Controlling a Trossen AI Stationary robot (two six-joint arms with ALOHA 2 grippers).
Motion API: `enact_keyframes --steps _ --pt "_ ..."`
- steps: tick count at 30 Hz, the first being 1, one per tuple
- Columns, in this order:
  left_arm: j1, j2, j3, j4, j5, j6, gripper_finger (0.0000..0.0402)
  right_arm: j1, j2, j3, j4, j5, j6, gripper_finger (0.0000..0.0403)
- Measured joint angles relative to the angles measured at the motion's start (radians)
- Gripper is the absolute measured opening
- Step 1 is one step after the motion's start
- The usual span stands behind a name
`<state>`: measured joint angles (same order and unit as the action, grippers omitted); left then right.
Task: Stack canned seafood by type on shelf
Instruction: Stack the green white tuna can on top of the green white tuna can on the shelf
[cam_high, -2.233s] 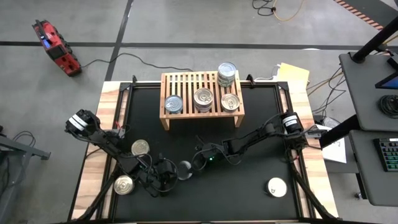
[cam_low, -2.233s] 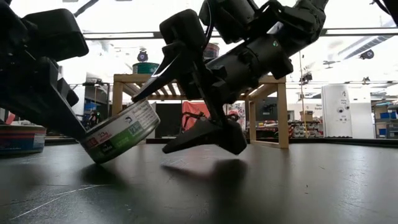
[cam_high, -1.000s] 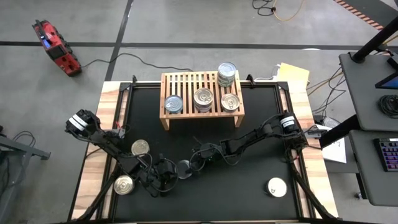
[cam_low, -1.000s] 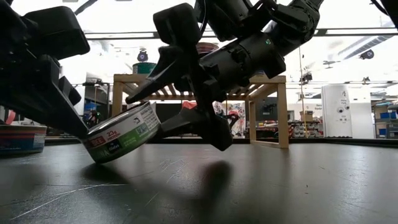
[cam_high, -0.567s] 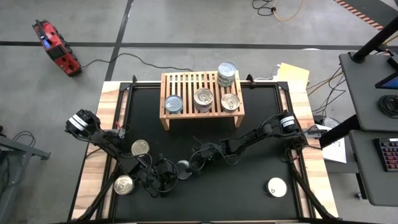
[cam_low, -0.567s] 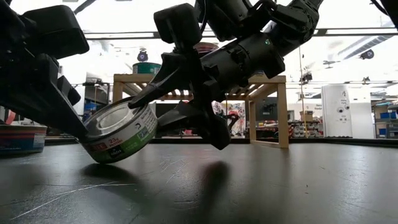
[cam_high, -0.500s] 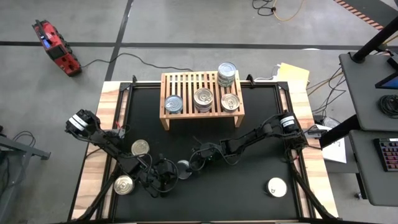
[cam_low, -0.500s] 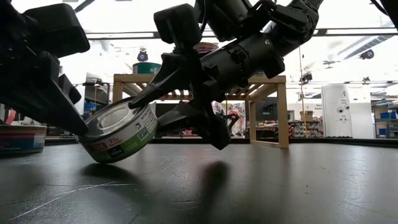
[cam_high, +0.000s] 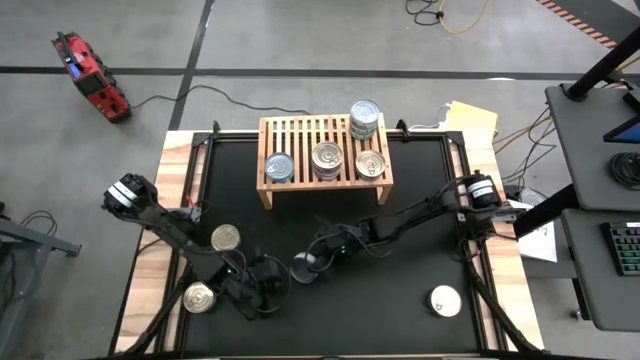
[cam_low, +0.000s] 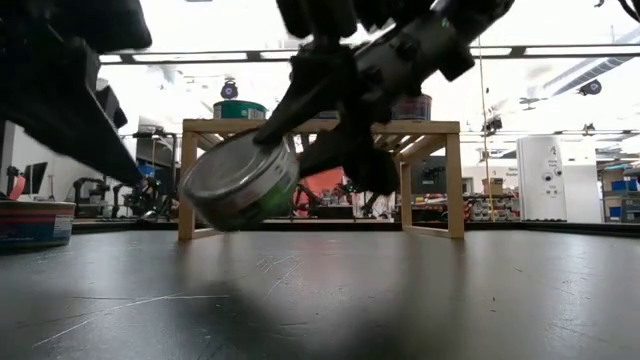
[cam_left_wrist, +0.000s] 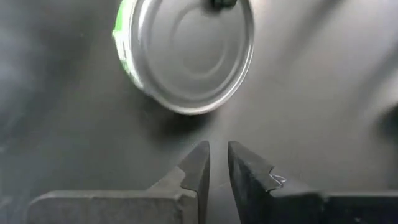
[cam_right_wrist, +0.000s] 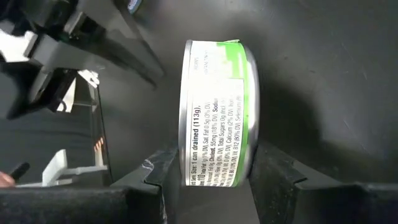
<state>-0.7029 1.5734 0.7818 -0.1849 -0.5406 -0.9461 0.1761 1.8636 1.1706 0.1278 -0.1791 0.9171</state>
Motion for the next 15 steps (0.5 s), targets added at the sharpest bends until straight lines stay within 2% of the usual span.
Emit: enact_keyframes --steps 4,7,11,15 --pt "-0.001 -0.003 0.097 -0.175 -0.038 0.069 0.0049 0.0 -0.061 0.0 -0.095 0.003 -0.017 0.0139" --pt "-0.001 -0.003 0.163 -0.286 -0.112 0.123 0.0049 0.0 -0.129 0.0 -0.176 -0.003 -0.028 0.0139" --pt "0.002 -0.009 0.221 -0.34 -0.203 0.181 0.0046 -0.005 -0.248 0.004 -0.257 -0.006 -0.04 0.0139" --pt "0.01 -0.02 0.226 -0.33 -0.221 0.186 0.0038 -0.038 -0.372 0.004 -0.255 -0.043 -0.021 0.0139"
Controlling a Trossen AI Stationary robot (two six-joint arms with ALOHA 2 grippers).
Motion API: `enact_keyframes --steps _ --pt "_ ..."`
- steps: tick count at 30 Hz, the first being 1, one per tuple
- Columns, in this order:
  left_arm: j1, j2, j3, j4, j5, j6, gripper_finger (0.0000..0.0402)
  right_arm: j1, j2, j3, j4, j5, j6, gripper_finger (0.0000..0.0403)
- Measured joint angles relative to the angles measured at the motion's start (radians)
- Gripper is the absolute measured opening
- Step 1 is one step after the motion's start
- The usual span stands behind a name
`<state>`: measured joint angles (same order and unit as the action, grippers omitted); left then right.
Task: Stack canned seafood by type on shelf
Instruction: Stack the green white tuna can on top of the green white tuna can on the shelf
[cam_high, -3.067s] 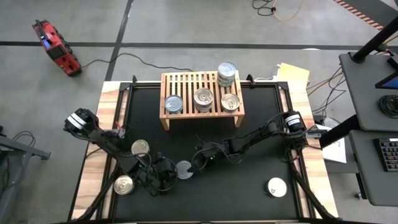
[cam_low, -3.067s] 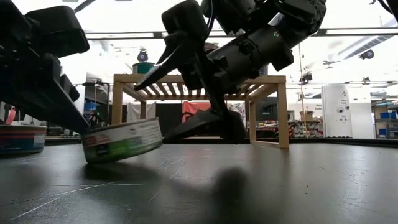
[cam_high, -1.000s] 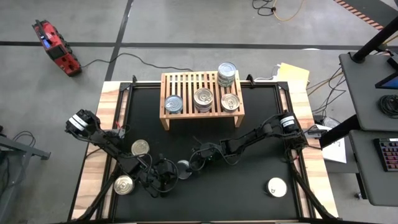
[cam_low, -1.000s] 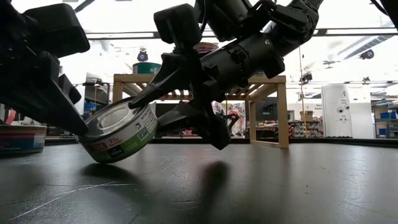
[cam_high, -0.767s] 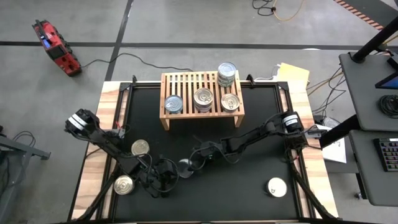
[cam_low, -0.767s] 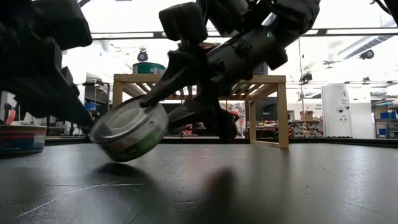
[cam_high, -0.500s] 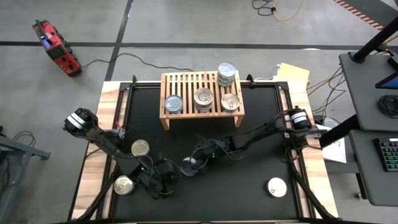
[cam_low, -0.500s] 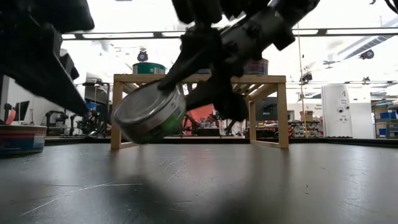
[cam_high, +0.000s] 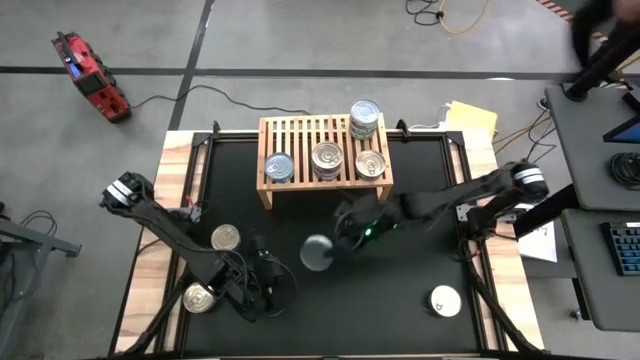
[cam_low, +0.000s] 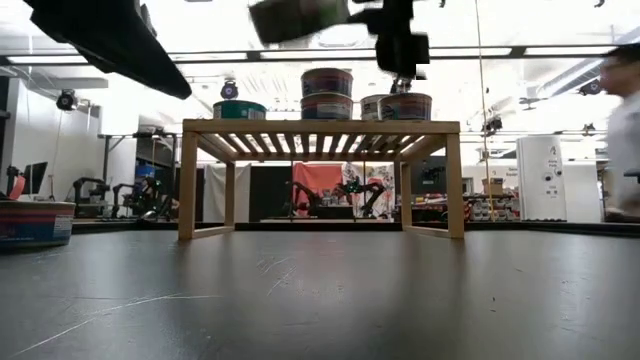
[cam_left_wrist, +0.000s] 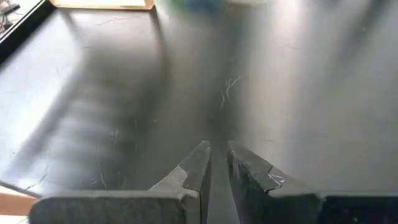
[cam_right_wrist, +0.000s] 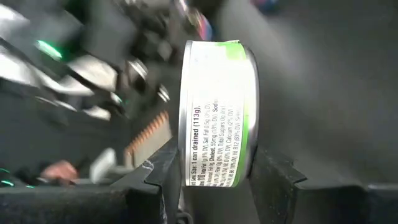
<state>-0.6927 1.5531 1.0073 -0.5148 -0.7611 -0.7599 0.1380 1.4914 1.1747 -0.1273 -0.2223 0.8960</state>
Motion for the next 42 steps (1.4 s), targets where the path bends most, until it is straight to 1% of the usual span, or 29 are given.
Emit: enact_keyframes --steps 4,7,11,18,21,26,30,34,39,42 --pt "0.005 -0.017 0.0 0.029 0.0 0.003 0.0037 -0.08 -0.086 0.017 -0.003 -0.004 0.004 0.0139" --pt "0.011 -0.039 0.0 0.087 0.0 0.036 0.0037 -0.165 -0.128 0.035 0.002 -0.065 0.003 0.0139" --pt "0.029 -0.058 0.001 0.193 0.0 0.105 0.0037 -0.298 -0.164 0.058 0.007 -0.175 -0.003 0.0139" --pt "0.087 -0.055 0.025 0.209 0.001 0.15 0.0036 -0.575 -0.182 0.099 0.027 -0.431 0.009 0.0139" --pt "0.115 -0.052 0.03 0.221 0.002 0.15 0.0036 -0.706 -0.181 0.1 0.062 -0.54 0.071 0.0139" --pt "0.159 -0.052 0.044 0.224 0.001 0.168 0.0036 -0.918 -0.168 0.1 0.084 -0.67 0.198 0.0139" --pt "0.2 -0.051 0.043 0.224 0.001 0.183 0.0036 -1.041 -0.145 0.099 0.08 -0.699 0.269 0.0139" --pt "0.233 -0.051 0.043 0.223 0.001 0.183 0.0036 -1.115 -0.131 0.098 0.08 -0.722 0.304 0.0139" --pt "0.261 -0.051 0.043 0.222 0.001 0.219 0.0036 -1.142 -0.13 0.098 0.074 -0.722 0.313 0.0139" --pt "0.274 -0.051 0.043 0.222 0.001 0.251 0.0036 -1.144 -0.13 0.098 0.031 -0.727 0.282 0.0139"
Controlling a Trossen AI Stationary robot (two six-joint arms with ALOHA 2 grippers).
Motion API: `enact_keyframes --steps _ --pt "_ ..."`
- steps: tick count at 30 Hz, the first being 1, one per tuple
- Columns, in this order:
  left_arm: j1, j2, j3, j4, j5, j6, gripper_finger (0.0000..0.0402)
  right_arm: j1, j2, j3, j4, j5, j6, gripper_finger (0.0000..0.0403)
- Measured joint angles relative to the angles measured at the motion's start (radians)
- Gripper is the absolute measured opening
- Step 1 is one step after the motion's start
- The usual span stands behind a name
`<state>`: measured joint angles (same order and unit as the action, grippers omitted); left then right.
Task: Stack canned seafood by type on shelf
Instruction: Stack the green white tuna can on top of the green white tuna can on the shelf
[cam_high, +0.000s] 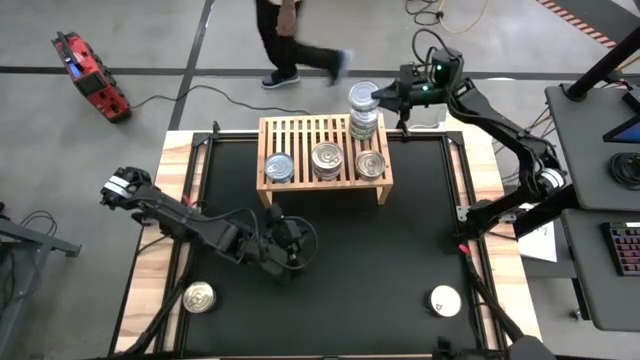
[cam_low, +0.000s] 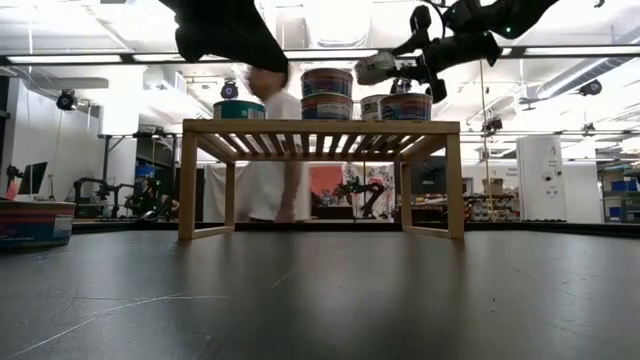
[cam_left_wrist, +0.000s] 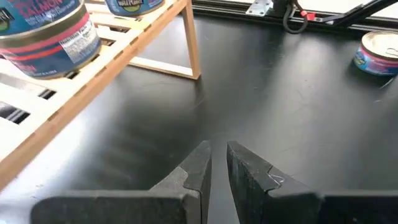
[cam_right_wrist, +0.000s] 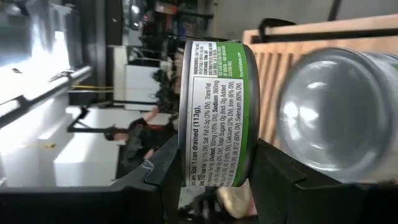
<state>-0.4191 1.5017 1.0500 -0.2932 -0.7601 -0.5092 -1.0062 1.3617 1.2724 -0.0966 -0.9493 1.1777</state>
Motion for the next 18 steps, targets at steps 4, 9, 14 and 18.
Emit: enact_keyframes --steps 4,9,14,18 --pt "0.01 0.0 0.0 0.002 0.0 0.031 0.0036 -0.001 0.0 0.0 -0.113 0.013 -0.092 0.0139" --pt "0.012 0.0 -0.001 0.001 0.0 0.035 0.0036 -0.006 0.0 -0.002 -0.154 0.042 -0.139 0.0139" --pt "0.012 0.0 -0.001 0.001 0.001 0.034 0.0036 -0.008 0.002 -0.002 -0.156 0.064 -0.142 0.0139" --pt "0.012 0.0 -0.001 0.001 0.002 0.034 0.0036 -0.007 0.002 -0.002 -0.161 0.077 -0.142 0.0139"
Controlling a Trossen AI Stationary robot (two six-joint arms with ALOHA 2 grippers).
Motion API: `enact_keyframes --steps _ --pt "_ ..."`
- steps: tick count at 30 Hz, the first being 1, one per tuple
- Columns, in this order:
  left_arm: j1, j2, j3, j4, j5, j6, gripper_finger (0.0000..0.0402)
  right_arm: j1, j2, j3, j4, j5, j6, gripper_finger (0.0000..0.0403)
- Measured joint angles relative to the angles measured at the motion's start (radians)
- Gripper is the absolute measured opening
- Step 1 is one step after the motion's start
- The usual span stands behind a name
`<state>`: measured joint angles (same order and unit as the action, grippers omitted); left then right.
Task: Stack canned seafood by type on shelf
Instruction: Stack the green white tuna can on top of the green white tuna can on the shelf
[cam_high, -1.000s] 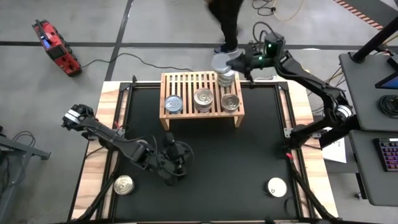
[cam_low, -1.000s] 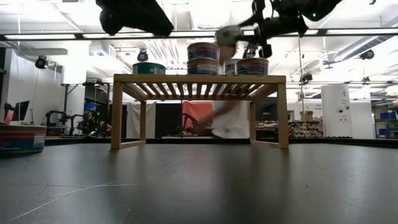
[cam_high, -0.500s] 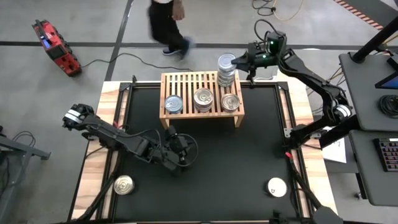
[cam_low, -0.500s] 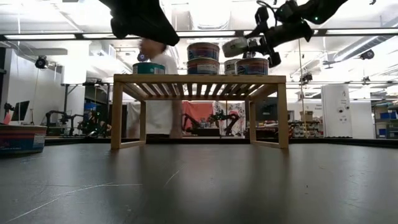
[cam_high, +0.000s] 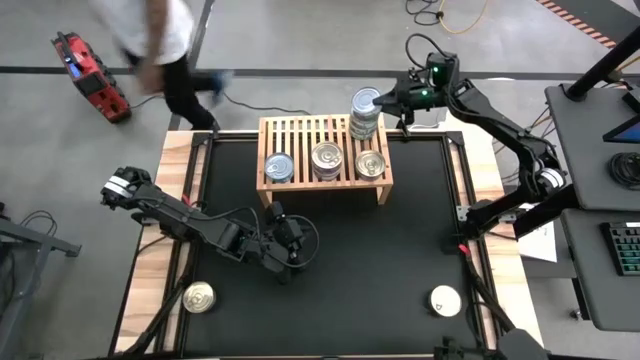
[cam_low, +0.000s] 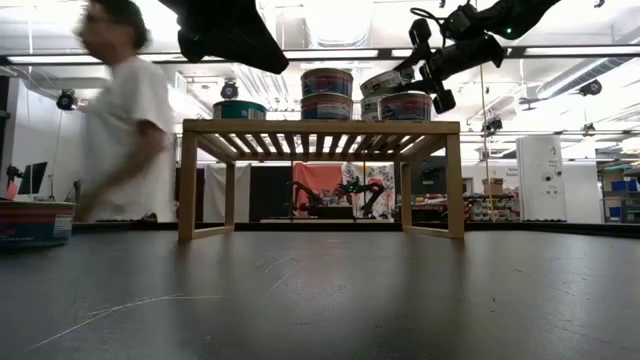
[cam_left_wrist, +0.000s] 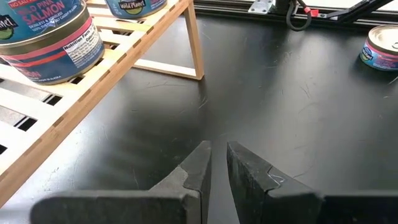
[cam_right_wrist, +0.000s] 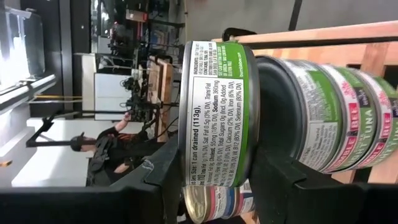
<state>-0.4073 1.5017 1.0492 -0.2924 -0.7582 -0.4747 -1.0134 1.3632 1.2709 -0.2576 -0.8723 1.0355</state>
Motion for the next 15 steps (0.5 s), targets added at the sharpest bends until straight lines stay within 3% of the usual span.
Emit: enact_keyframes --steps 4,10,15 --pt "0.0 0.0 0.0 0.0 0.0 0.0 0.0036 0.0 0.0 0.0 0.0 0.011 0.0 0.0141" --pt "0.0 0.0 0.0 0.0 0.001 0.0 0.0036 0.0 0.0 0.0 0.002 0.009 0.001 0.019" --pt "0.0 0.0 0.0 0.0 0.001 0.0 0.0036 0.0 0.0 0.0 0.001 0.009 -0.011 0.0201"
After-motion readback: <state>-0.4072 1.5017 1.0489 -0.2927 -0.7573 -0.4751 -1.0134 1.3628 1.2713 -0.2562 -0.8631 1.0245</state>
